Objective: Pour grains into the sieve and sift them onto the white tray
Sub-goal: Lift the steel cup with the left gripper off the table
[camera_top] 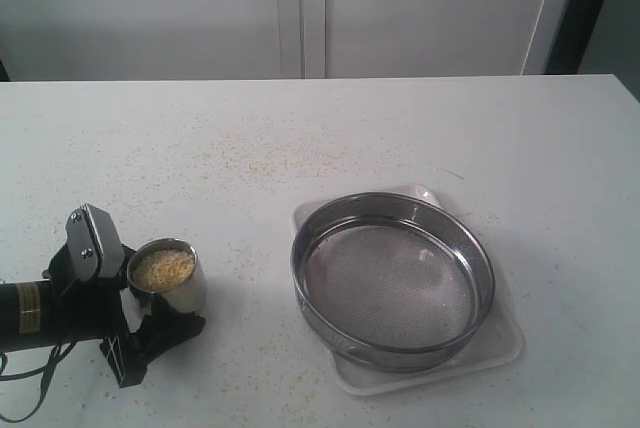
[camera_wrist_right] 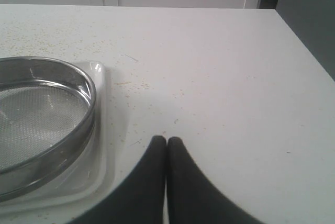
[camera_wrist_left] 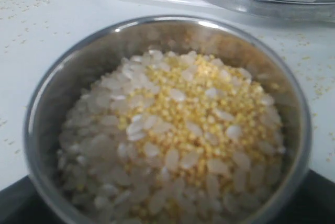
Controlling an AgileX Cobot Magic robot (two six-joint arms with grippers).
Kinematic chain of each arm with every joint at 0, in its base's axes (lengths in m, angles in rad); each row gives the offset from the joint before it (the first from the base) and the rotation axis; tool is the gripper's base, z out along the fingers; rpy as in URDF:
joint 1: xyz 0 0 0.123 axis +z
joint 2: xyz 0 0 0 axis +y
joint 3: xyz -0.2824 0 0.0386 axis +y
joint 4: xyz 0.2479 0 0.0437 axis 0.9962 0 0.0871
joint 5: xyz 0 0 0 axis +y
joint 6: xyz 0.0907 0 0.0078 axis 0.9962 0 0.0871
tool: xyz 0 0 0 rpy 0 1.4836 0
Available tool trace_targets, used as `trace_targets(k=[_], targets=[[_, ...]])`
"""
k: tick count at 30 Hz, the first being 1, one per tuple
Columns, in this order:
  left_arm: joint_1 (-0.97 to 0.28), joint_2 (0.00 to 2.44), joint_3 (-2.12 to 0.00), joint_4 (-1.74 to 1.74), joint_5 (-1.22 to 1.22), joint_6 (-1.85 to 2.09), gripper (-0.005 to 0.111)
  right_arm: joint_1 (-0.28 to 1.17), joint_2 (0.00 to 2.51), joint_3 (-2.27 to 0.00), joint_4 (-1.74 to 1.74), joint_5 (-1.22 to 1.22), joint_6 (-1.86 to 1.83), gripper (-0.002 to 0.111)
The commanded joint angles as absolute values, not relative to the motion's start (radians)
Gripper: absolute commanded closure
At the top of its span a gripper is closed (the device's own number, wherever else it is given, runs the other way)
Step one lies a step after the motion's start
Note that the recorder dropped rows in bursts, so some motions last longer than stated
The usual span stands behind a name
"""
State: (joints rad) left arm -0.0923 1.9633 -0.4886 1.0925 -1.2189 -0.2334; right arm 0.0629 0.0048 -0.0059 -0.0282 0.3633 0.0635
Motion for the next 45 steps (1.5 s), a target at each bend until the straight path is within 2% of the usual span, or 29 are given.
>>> trace_targets(k=[1, 5, 10, 26, 45], targets=[[-0.095, 1.964, -0.49, 1.093, -1.221, -0.241, 0.063, 0.06, 0.0, 0.0, -0.03, 0.35, 0.064, 0.108], [-0.095, 1.964, -0.49, 1.093, -1.221, -0.241, 0.087, 0.06, 0.0, 0.0, -0.03, 0.35, 0.064, 0.108], [-0.095, 1.964, -0.49, 1.093, -1.221, -0.241, 0.106, 0.06, 0.0, 0.0, -0.03, 0.35, 0.064, 0.108], [-0.095, 1.952, -0.49, 1.095, -1.221, -0.271, 0.107, 0.06, 0.0, 0.0, -0.03, 0.35, 0.064, 0.108], [-0.095, 1.768, -0.49, 1.087, -1.221, -0.393, 0.107, 0.06, 0.0, 0.0, -0.03, 0.35, 0.064, 0.108]])
